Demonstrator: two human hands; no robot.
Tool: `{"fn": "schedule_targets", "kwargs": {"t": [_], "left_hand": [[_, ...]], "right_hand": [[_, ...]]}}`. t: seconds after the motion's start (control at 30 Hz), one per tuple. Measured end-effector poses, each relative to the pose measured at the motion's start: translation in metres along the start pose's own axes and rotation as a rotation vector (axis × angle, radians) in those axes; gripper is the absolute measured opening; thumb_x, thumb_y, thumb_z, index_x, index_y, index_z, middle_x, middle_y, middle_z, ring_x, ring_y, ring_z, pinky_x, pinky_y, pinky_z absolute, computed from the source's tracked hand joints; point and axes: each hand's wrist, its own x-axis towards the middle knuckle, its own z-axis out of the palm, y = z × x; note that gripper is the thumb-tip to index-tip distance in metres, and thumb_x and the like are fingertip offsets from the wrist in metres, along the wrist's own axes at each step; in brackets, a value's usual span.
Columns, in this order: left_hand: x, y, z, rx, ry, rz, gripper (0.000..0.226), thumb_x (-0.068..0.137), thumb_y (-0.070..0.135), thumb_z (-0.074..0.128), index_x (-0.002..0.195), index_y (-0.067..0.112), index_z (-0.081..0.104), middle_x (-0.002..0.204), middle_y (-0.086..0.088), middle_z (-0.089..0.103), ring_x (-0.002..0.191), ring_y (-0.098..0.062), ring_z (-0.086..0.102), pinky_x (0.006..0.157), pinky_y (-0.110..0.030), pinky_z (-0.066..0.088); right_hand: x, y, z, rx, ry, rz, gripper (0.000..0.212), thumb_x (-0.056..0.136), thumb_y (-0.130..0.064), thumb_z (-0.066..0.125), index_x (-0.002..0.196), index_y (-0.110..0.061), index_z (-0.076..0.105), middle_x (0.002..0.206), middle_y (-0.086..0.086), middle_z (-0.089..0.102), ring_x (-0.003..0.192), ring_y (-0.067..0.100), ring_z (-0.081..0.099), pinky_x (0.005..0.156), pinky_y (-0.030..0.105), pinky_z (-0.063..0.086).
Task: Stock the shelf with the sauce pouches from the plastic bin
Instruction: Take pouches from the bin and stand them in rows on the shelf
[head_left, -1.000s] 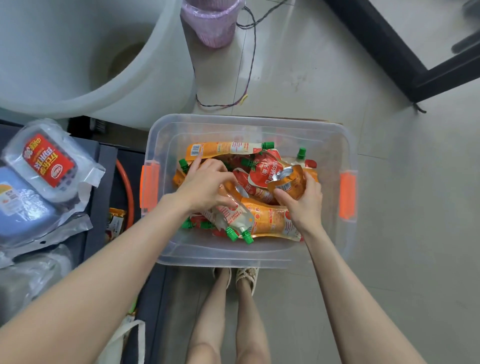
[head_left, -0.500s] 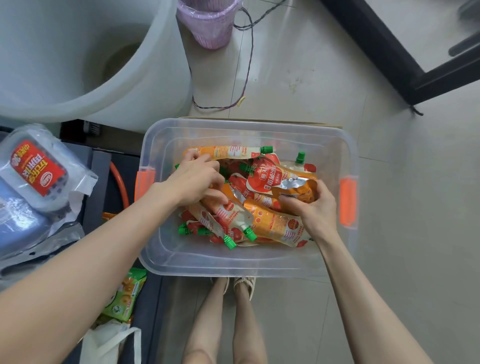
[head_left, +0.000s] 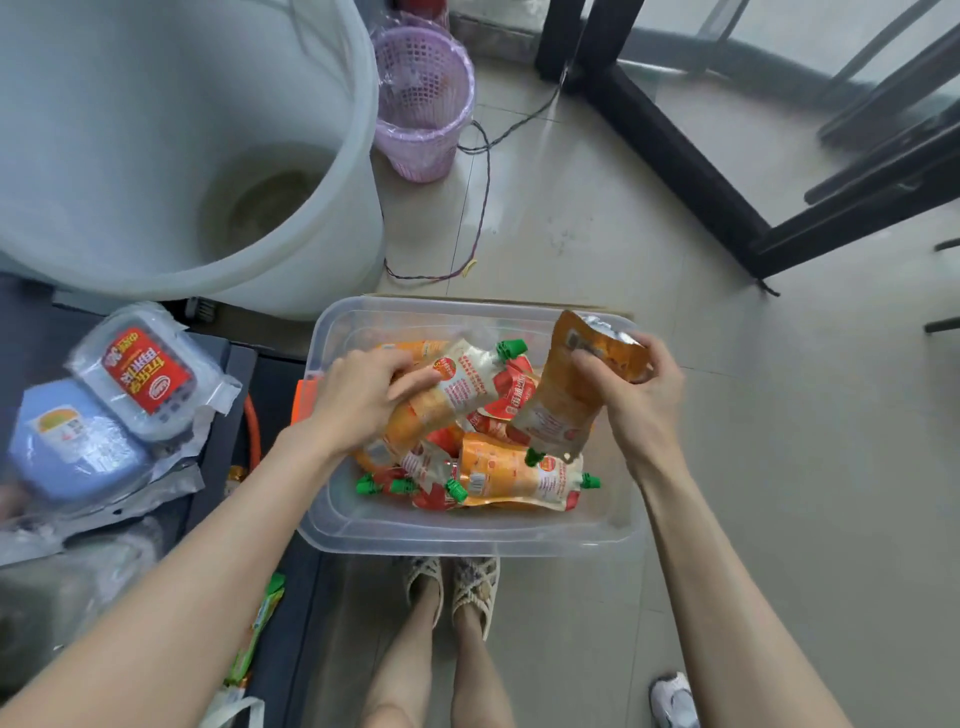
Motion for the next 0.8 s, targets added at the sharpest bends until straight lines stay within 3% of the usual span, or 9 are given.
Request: {"fn": "schedule_targets", "kwargs": {"t": [0.07,0.1,0.17,0.27,0.5,0.63,0.7,0.8], "left_hand": [[-0.026,0.015,-0.012,-0.132,0.074,-0.100,0.036,0.090,0.048,0.050,0.063,0.025,0.054,0.063,0.011,0.056,0.063,-0.010,0.054,0.053,-0.023,0.034],[-0.040,0.023,-0.018,-0.200,0.103,-0.134,0.034,0.091,0.044,0.051,0.062,0.027,0.052,0.061,0.014,0.055,0.063,-0.005,0.054,0.061,-0.022,0.040],[-0.068,0.038,-0.027,-0.328,0.133,-0.184,0.025,0.094,0.039,0.050,0.073,0.028,0.059,0.068,0.017,0.060,0.070,-0.002,0.058,0.078,-0.032,0.046],[-0.110,0.058,-0.040,-0.534,0.156,-0.245,0.016,0.094,0.040,0.047,0.090,0.032,0.060,0.082,0.018,0.066,0.080,-0.002,0.066,0.065,-0.023,0.049],[-0.199,0.092,-0.051,-1.026,0.402,-0.445,0.011,0.094,0.035,0.050,0.102,0.028,0.056,0.105,0.005,0.069,0.097,-0.013,0.067,0.083,-0.039,0.055],[-0.246,0.123,-0.042,-1.241,0.583,-0.549,0.015,0.098,0.032,0.045,0.107,0.023,0.052,0.115,-0.006,0.064,0.103,-0.017,0.063,0.090,-0.045,0.052],[-0.270,0.142,-0.039,-1.378,0.638,-0.528,0.023,0.098,0.030,0.045,0.116,0.017,0.052,0.116,-0.008,0.064,0.103,-0.017,0.064,0.085,-0.038,0.054],[-0.311,0.165,-0.042,-1.522,0.707,-0.420,0.033,0.089,0.022,0.060,0.121,0.017,0.054,0.114,-0.004,0.068,0.103,-0.015,0.066,0.079,-0.029,0.056]], "right_hand": [[-0.011,-0.018,-0.004,0.020,0.015,0.017,0.031,0.067,-0.020,0.083,0.089,-0.026,0.062,0.084,-0.003,0.067,0.074,0.008,0.063,0.060,0.021,0.053],[-0.019,-0.027,-0.006,0.026,0.013,0.045,0.032,0.068,-0.018,0.083,0.089,-0.025,0.060,0.088,0.001,0.066,0.078,0.014,0.064,0.060,0.025,0.055],[-0.036,-0.044,-0.010,0.064,-0.008,0.110,0.035,0.071,-0.016,0.081,0.094,-0.020,0.056,0.096,0.008,0.062,0.083,0.022,0.065,0.058,0.032,0.057],[-0.066,-0.067,-0.015,0.136,-0.056,0.162,0.034,0.075,-0.013,0.077,0.102,-0.016,0.057,0.094,0.006,0.066,0.078,0.020,0.069,0.057,0.030,0.057],[-0.131,-0.104,-0.022,0.270,-0.179,0.296,0.020,0.081,-0.016,0.071,0.097,-0.006,0.066,0.095,0.014,0.071,0.081,0.024,0.072,0.060,0.029,0.057],[-0.166,-0.115,-0.025,0.374,-0.348,0.414,0.017,0.080,0.000,0.066,0.097,0.000,0.062,0.086,0.015,0.071,0.073,0.027,0.072,0.058,0.035,0.059],[-0.183,-0.121,-0.028,0.399,-0.453,0.464,0.025,0.080,0.003,0.063,0.105,0.002,0.059,0.093,0.018,0.069,0.077,0.030,0.070,0.065,0.042,0.061],[-0.213,-0.131,-0.033,0.402,-0.626,0.487,0.042,0.075,0.000,0.064,0.116,0.006,0.057,0.106,0.021,0.066,0.091,0.033,0.067,0.086,0.048,0.055]]}}
